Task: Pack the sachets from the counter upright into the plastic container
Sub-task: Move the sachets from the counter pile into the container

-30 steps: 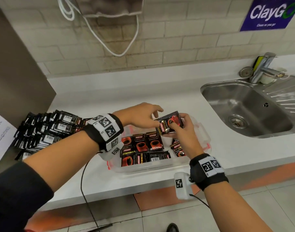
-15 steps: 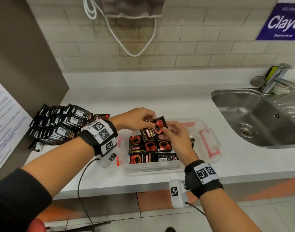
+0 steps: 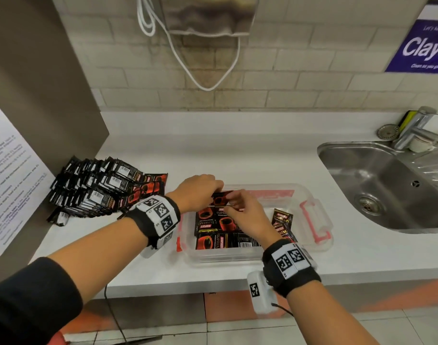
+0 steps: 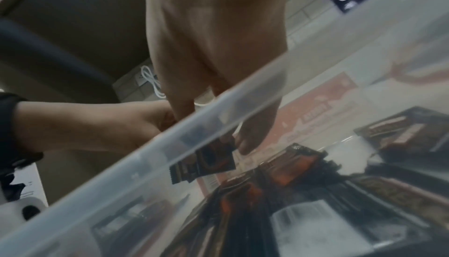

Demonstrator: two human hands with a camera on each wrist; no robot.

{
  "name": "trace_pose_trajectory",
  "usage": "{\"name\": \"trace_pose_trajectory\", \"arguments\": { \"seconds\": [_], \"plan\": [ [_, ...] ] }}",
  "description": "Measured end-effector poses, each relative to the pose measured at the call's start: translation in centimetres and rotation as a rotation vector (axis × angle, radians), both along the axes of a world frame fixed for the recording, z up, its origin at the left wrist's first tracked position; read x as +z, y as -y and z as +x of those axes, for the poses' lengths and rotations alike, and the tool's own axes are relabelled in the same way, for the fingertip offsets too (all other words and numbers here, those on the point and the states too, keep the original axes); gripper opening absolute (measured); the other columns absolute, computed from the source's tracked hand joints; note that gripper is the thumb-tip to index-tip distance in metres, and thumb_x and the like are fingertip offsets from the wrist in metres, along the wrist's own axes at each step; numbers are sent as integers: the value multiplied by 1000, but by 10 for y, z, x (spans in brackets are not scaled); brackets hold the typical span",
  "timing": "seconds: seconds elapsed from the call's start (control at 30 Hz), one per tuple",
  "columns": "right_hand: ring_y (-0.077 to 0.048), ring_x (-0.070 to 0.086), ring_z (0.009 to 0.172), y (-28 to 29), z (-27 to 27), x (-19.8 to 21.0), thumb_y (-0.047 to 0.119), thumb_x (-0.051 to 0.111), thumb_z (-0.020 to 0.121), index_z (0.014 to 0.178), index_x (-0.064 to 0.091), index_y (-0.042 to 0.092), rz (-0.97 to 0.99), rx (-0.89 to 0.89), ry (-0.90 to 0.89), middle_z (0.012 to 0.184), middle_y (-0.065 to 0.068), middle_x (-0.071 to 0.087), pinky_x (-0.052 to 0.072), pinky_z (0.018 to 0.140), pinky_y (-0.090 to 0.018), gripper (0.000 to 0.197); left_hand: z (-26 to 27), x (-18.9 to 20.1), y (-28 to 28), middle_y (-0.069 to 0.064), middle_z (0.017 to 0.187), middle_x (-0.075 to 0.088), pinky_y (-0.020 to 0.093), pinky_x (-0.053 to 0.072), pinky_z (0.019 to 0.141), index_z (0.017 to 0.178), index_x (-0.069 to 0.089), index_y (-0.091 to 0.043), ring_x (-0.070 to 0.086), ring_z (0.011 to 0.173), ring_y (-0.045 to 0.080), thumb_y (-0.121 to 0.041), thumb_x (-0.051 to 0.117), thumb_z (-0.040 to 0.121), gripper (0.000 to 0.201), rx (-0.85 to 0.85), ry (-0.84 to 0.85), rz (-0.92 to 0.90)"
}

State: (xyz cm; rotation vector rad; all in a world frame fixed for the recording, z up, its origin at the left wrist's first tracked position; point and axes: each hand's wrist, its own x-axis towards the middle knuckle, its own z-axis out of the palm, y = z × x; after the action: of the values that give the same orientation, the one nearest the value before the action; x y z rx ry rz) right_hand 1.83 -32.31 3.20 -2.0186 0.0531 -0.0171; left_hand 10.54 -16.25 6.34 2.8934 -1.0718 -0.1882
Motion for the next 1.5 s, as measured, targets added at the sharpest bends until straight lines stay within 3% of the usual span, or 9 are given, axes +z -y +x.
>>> {"name": "trace_pose_trajectory", "arguments": {
  "seconds": [0.1, 0.23, 0.37, 0.5, 0.73, 0.9, 1.07, 1.3, 1.5],
  "plan": [
    [-18, 56, 121, -6, 4, 1, 13, 65, 94, 131, 58, 9, -133, 57, -19, 129, -6, 61, 43, 105, -31, 38, -1, -11, -2, 3, 97, 62, 34, 36, 69, 111, 57, -16, 60, 93, 28, -13, 59, 92, 20, -42, 137, 108],
    [-24, 45, 128, -8, 7, -6, 19, 64, 94, 135, 56, 16, -246, 28, -27, 133, -7, 54, 33, 112, -43, 42, -2, -23, -7, 3, 102, 68, 34, 30, 73, 125, 48, -17, 58, 97, 27, -16, 61, 93, 34, -71, 255, 177],
    [-27, 41, 129, -8, 8, -15, 24, 62, 94, 135, 52, 21, -295, 42, -75, 135, -5, 54, 29, 109, -35, 43, -5, -29, -9, 7, 114, 60, 35, 34, 77, 131, 45, -18, 56, 101, 27, -14, 63, 91, 44, -65, 313, 160],
    [-27, 42, 132, -11, 7, -20, 22, 64, 93, 138, 50, 18, -262, 23, -75, 138, -5, 55, 33, 112, -40, 47, -4, -28, -14, 9, 119, 52, 35, 36, 79, 130, 44, -18, 52, 103, 27, -16, 68, 88, 48, -17, 337, 150],
    [-25, 45, 132, -13, 9, -18, 17, 65, 93, 139, 49, 15, -183, -1, -40, 138, -5, 54, 38, 112, -44, 49, -2, -25, -11, 9, 122, 48, 33, 33, 66, 130, 41, -17, 52, 101, 26, -14, 69, 88, 51, 85, 299, 159],
    [-20, 49, 130, -15, 8, -17, 17, 66, 93, 141, 43, 13, -103, 17, -53, 138, -6, 55, 40, 108, -34, 54, 2, -26, -7, 9, 122, 46, 32, 37, 61, 131, 40, -15, 51, 101, 25, -13, 68, 89, 51, 106, 256, 146],
    [-20, 50, 130, -13, 10, -16, 15, 65, 94, 145, 39, 12, -27, -3, -81, 139, -7, 54, 42, 110, -41, 57, 6, -21, -12, 8, 116, 43, 33, 43, 63, 119, 44, -14, 44, 94, 21, -27, 73, 88, 44, 73, 145, 69],
    [-18, 50, 129, -7, 12, -16, 18, 65, 95, 142, 40, 14, 19, 30, -111, 139, -4, 54, 43, 110, -40, 53, 6, -18, -10, 7, 112, 44, 34, 46, 65, 115, 45, -12, 44, 91, 19, -22, 70, 90, 37, 133, 118, 51],
    [-15, 47, 131, 2, 14, -13, 19, 67, 93, 143, 39, 14, 36, 92, -147, 138, 1, 52, 42, 111, -39, 57, 8, -15, -8, 4, 105, 43, 33, 44, 63, 110, 43, -14, 45, 90, 18, -32, 79, 84, 48, 220, 84, -5]
  ]
}}
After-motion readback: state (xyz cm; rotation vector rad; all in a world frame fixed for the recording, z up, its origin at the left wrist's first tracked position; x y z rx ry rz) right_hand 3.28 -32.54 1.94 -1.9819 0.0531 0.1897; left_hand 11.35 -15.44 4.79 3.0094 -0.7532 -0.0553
